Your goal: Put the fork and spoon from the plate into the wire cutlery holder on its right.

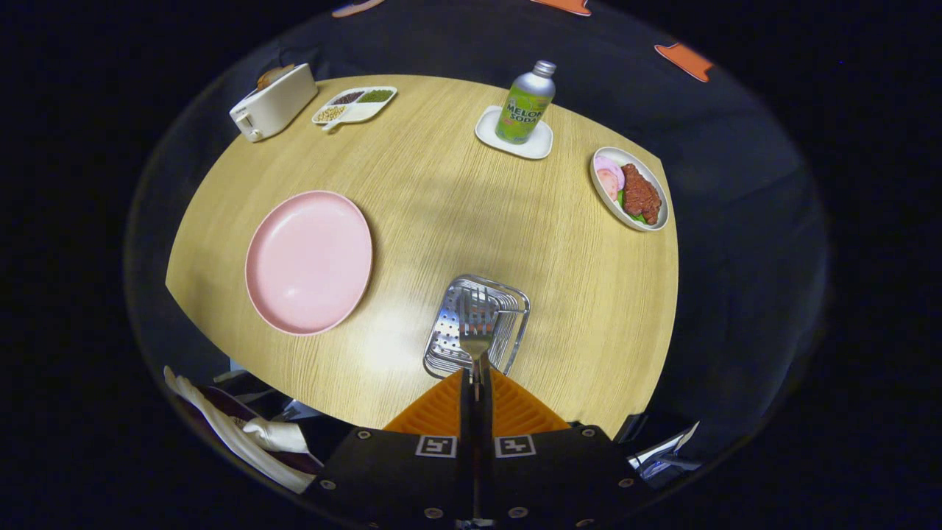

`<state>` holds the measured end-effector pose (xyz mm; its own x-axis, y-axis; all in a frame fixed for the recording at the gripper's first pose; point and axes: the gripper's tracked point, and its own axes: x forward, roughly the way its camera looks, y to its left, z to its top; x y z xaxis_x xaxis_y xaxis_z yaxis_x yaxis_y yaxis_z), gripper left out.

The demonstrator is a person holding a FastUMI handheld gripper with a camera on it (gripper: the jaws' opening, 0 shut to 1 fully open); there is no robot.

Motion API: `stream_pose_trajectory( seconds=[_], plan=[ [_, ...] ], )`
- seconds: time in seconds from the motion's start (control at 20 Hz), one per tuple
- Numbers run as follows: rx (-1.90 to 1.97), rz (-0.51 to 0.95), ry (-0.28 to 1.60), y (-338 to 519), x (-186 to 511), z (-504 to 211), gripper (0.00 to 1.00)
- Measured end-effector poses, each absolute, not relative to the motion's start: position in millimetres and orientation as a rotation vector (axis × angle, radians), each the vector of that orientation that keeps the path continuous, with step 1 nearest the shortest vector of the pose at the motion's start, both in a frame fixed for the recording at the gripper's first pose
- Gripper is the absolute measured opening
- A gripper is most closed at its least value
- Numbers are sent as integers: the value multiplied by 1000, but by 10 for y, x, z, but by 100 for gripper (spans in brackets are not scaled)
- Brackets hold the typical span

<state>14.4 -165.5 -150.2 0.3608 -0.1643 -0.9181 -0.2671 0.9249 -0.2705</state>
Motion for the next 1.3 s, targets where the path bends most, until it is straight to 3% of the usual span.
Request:
stream_pose_trajectory(
  seconds=[0.6, 1.0, 1.15, 1.2, 1.25, 1.3],
  plan=[
    [-529, 92, 1400, -1650, 316, -1829, 5],
    [-563, 104, 1370, -1610, 400, -1828, 7],
    [-522, 92, 1316, -1637, 408, -1745, 23],
    [-496, 88, 1294, -1632, 406, -1698, 39],
    [-471, 81, 1263, -1634, 414, -1657, 42],
    [-442, 74, 1231, -1632, 424, -1589, 56]
  ],
)
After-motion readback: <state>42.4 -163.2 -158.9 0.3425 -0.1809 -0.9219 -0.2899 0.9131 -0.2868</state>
